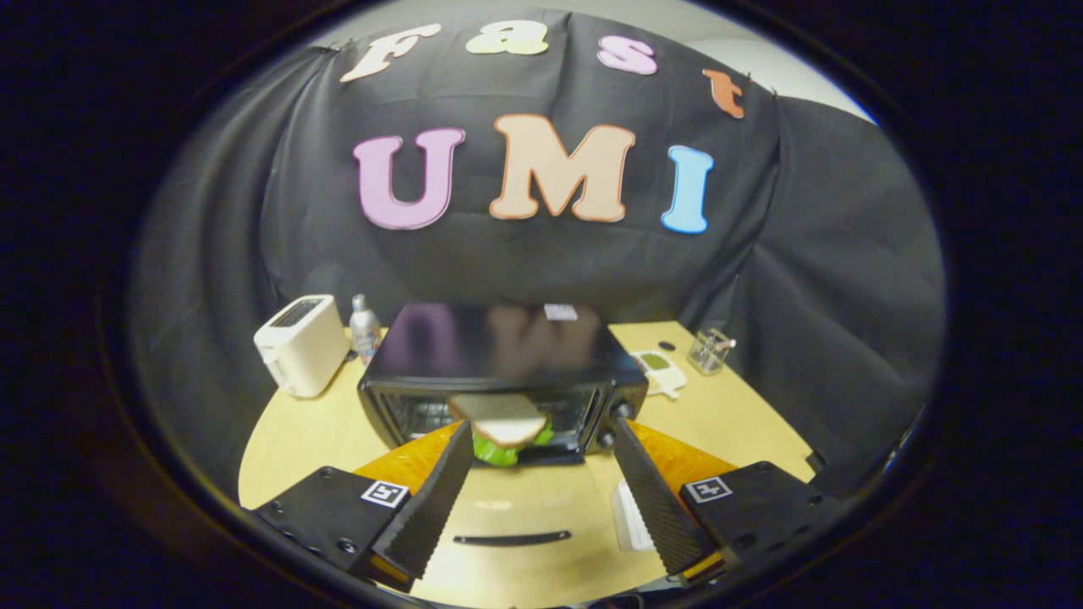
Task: Open the toaster oven, put the food inside, and close the toaster oven door.
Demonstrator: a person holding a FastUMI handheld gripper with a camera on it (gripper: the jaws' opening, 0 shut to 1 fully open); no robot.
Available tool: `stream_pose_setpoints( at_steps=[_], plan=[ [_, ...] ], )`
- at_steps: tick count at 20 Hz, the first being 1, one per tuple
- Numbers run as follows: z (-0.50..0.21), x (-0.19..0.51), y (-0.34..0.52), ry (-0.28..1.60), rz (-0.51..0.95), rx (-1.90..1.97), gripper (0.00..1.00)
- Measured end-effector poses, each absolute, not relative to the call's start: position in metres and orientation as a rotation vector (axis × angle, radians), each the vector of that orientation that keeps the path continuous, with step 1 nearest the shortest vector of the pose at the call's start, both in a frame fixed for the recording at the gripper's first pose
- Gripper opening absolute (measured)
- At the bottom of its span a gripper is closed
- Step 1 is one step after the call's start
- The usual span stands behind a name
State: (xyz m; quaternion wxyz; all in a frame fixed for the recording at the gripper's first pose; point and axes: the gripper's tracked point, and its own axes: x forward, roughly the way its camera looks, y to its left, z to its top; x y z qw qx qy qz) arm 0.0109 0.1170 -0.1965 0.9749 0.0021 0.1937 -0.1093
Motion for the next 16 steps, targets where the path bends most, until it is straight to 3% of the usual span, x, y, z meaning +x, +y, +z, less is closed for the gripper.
stream_pose_setpoints(
  at_steps=[9, 16],
  plan=[
    [-0.368, -0.043, 0.142, 0.818, -0.121, 0.051, 1.0],
    [-0.441, -0.023, 0.165, 0.937, -0.119, 0.012, 1.0]
  ],
)
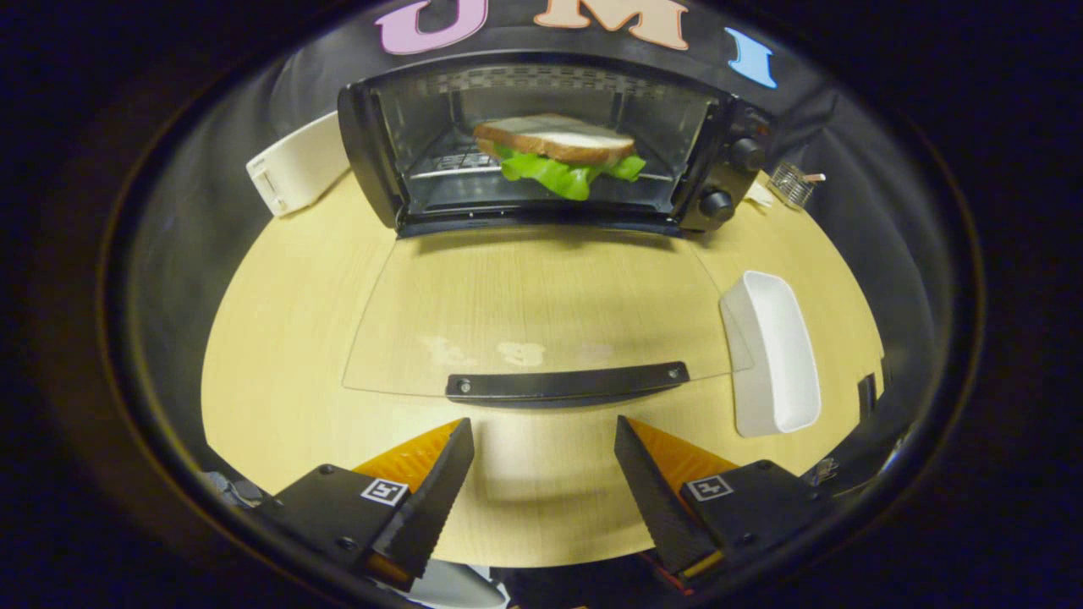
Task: Open the toaster oven, put the food inside, and close the toaster oven door.
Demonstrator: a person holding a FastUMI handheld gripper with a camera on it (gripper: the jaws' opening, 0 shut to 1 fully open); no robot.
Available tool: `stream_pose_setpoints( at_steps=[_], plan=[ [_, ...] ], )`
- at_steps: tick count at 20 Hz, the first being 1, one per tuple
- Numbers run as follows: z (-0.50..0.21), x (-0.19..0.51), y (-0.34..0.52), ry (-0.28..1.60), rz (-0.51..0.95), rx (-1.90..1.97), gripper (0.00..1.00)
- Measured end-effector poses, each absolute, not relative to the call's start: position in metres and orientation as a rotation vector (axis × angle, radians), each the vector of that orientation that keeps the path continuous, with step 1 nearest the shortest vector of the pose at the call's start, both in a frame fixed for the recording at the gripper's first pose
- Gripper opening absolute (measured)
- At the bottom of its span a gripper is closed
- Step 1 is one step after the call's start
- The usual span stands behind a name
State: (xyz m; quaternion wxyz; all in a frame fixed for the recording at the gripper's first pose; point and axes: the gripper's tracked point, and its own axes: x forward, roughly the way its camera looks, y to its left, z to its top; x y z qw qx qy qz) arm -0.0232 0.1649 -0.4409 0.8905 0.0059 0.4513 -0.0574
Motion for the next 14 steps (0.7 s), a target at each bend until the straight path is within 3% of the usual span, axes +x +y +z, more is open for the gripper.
stream_pose_setpoints(
  at_steps=[7, 14],
  plan=[
    [-0.439, -0.018, 0.162, 0.966, -0.184, 0.018, 1.0],
    [-0.383, -0.011, 0.16, 0.886, -0.25, -0.026, 1.0]
  ],
)
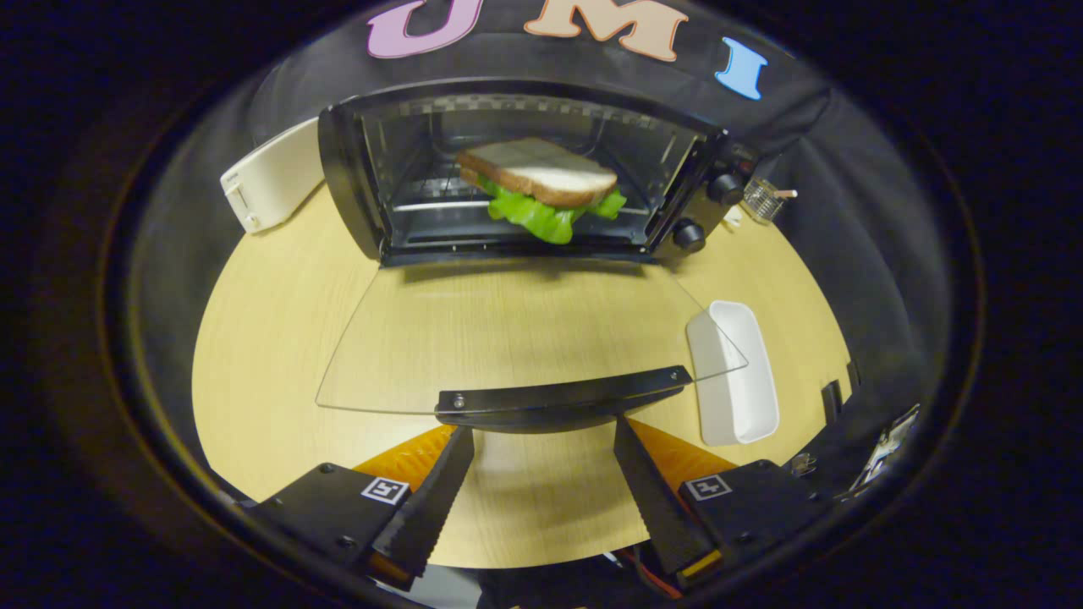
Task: Open the toaster oven, put the food inside, and close the toaster oven door.
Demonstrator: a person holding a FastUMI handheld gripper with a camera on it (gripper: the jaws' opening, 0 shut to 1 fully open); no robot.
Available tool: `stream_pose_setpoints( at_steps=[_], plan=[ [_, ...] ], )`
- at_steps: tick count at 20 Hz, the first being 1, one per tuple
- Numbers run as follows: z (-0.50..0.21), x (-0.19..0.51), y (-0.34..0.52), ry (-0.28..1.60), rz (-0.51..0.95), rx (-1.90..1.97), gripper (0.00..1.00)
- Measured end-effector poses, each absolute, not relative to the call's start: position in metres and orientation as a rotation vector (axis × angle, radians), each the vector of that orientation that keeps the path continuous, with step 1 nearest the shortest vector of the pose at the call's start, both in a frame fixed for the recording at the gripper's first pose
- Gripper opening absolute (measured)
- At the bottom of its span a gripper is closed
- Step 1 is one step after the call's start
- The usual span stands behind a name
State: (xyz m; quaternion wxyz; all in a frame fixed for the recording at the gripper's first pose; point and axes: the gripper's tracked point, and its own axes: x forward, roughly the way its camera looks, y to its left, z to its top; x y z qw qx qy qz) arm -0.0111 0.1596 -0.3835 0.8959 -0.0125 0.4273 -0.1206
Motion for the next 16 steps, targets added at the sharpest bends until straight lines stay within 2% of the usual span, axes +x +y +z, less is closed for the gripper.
stream_pose_setpoints(
  at_steps=[4, 6, 11, 16],
  plan=[
    [-0.323, 0.017, 0.159, 0.744, -0.293, 0.032, 1.0],
    [-0.308, 0.041, 0.167, 0.684, -0.265, 0.094, 1.0],
    [-0.314, 0.066, 0.168, 0.687, -0.266, 0.112, 1.0],
    [-0.287, 0.082, 0.162, 0.625, -0.31, 0.148, 1.0]
  ],
)
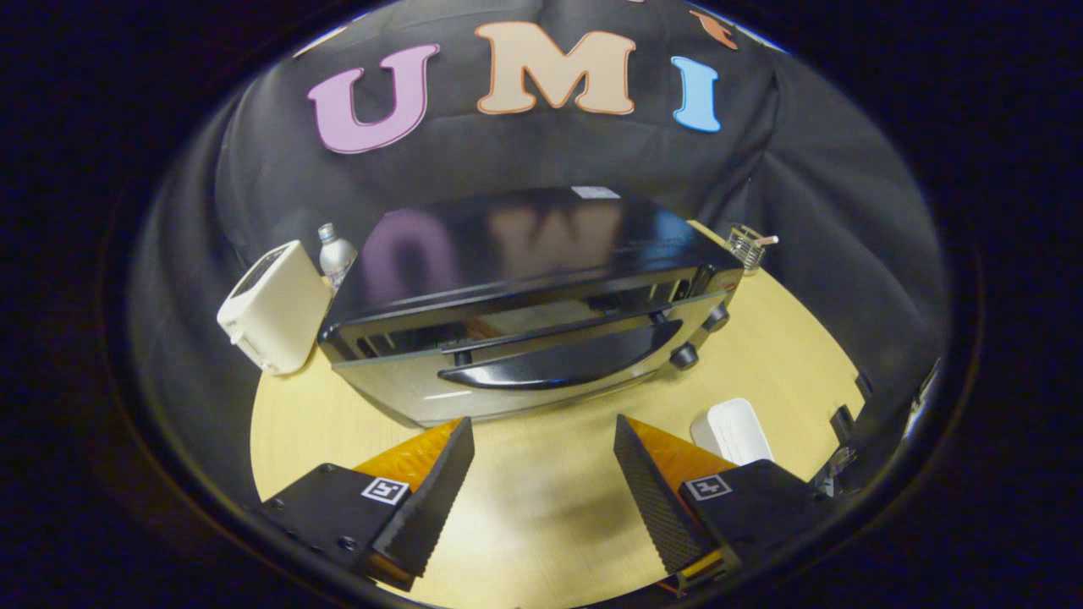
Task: Open the toaster oven, put the food inside, and close the toaster oven door.
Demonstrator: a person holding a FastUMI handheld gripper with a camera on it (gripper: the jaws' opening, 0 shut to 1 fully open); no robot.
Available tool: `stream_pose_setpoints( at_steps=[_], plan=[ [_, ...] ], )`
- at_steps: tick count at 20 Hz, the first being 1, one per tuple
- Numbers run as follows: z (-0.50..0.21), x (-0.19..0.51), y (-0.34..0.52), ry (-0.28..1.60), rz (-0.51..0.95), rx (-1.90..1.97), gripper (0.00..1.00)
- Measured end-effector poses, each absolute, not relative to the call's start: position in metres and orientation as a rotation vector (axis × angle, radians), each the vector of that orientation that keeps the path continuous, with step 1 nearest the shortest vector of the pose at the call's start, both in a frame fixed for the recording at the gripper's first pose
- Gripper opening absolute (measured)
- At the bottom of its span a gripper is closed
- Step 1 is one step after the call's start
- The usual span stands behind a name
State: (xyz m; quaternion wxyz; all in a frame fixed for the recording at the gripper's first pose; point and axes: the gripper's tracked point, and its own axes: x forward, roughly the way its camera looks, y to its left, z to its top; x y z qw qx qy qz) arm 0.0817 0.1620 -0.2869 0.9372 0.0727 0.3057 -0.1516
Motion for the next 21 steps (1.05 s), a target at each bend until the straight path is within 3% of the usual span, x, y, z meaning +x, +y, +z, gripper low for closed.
stream_pose_setpoints(
  at_steps=[7, 14, 21],
  plan=[
    [-0.181, 0.097, 0.13, 0.441, -0.381, 0.109, 1.0],
    [-0.035, 0.134, 0.143, 0.154, -0.24, 0.012, 1.0],
    [-0.007, 0.135, 0.137, 0.114, -0.219, 0.019, 1.0]
  ],
)
